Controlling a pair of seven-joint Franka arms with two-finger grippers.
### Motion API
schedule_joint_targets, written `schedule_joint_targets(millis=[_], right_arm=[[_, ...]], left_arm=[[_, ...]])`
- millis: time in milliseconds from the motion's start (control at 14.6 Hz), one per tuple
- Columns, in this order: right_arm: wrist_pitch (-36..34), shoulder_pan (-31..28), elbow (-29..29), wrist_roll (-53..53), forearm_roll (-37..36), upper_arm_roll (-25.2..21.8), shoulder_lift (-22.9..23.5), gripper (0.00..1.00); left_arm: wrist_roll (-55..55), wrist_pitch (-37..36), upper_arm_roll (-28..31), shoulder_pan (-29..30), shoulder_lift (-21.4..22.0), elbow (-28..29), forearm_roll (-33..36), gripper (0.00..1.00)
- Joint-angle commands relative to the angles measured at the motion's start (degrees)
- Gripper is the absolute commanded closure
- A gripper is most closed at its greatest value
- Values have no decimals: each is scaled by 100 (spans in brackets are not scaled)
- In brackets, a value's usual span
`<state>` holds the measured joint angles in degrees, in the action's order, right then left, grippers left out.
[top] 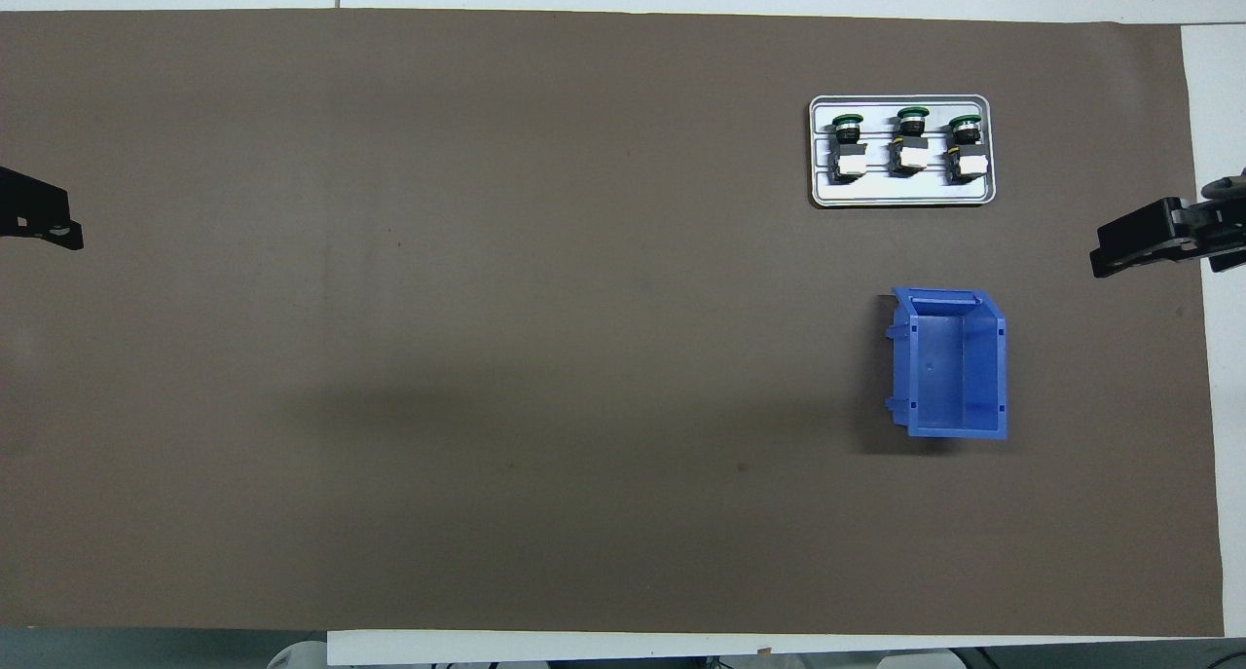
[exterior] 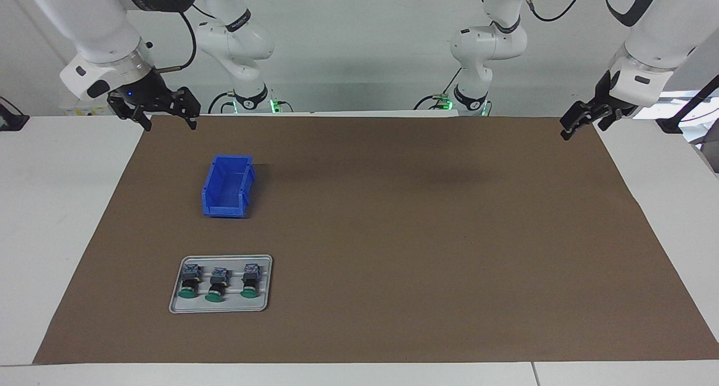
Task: Place and press button with both arms
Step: 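Reach the right gripper toward the green buttons on the metal tray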
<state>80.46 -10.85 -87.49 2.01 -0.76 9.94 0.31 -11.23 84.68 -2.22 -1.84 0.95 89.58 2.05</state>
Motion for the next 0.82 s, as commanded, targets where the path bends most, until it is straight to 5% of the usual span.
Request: schedule_joint_targets(millis=[0, 411, 547, 753], right_arm=[[111, -92, -110, -8, 103, 52, -93, 1], [145, -13, -198, 35, 129, 78, -146, 1], [870, 126, -329, 220, 129, 96, -84, 1], [1804, 250, -226, 203, 120, 96, 748, 1]], left_arm=[[-29, 66, 46, -62, 169, 183, 6, 0], [-11, 66, 55, -45, 178, 201, 6, 0], [-11, 110, 46, -54, 169, 201, 6, 0], [-11, 101, 46, -54, 169, 201, 6, 0]])
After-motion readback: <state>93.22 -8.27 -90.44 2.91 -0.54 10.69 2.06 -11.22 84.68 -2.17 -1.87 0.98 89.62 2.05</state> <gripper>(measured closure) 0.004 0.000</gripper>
